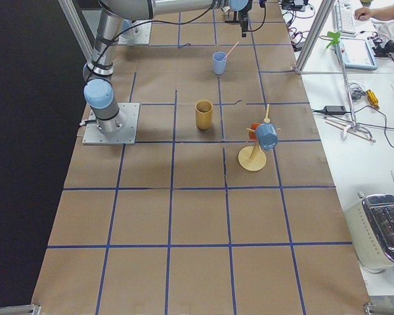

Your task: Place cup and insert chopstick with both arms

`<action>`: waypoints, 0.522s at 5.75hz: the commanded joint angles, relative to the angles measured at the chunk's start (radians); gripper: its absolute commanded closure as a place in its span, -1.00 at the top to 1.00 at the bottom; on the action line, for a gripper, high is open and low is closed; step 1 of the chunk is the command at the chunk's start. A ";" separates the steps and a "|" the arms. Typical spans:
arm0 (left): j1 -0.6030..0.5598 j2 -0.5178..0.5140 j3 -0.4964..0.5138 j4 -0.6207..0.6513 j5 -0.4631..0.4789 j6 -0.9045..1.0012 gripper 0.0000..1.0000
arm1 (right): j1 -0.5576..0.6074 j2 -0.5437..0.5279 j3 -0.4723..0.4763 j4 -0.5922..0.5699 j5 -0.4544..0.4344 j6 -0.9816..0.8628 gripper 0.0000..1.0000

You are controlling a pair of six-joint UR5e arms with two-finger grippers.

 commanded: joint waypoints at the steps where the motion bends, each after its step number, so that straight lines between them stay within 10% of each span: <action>1: 0.000 0.002 0.000 0.001 -0.002 0.000 0.98 | -0.117 -0.116 0.023 0.145 -0.005 -0.145 1.00; 3: 0.000 0.004 0.000 0.001 -0.002 0.000 0.98 | -0.254 -0.286 0.180 0.224 -0.008 -0.294 0.98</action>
